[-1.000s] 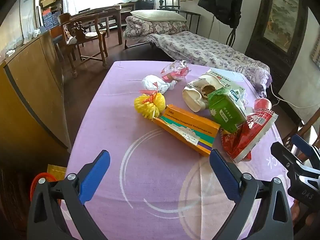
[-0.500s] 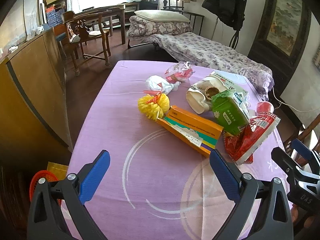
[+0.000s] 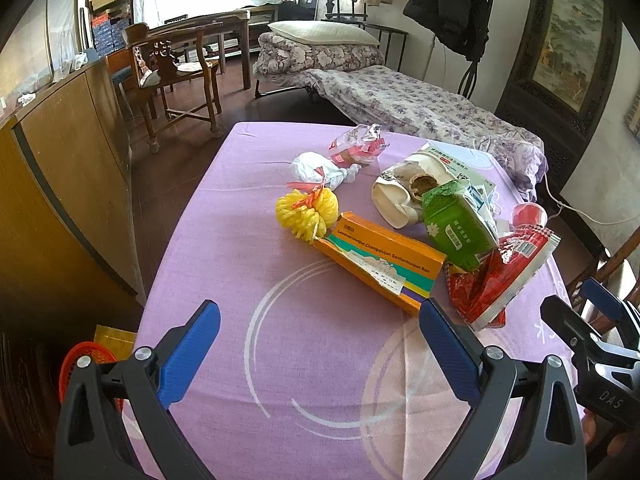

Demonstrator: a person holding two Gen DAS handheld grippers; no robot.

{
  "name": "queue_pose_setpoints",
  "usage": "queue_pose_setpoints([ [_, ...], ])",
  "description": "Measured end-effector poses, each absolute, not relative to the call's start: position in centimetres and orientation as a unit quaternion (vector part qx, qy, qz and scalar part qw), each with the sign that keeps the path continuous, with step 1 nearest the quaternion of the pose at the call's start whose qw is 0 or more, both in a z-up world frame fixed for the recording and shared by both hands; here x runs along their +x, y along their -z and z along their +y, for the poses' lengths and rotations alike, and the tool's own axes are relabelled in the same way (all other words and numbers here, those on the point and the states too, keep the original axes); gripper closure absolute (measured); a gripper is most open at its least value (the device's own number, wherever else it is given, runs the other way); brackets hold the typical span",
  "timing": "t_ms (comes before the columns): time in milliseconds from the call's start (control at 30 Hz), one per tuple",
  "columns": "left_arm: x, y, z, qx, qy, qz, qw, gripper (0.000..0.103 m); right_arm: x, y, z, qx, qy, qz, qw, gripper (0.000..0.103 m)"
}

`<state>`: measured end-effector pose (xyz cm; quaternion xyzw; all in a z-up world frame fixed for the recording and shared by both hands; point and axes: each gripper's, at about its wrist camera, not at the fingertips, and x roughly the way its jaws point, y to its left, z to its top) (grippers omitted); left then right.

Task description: Collect trash

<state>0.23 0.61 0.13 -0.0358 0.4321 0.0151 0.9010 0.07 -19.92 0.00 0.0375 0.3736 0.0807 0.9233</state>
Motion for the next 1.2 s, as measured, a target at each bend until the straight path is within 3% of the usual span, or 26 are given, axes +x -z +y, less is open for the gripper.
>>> queue_pose_setpoints([
  [1200,0.07,-0.21,0.42,-0.035,-0.015,0.431,0.902,0.006,0.1,0.11,-19.84,0.039,-0.082,0.377,0.922,0.007],
])
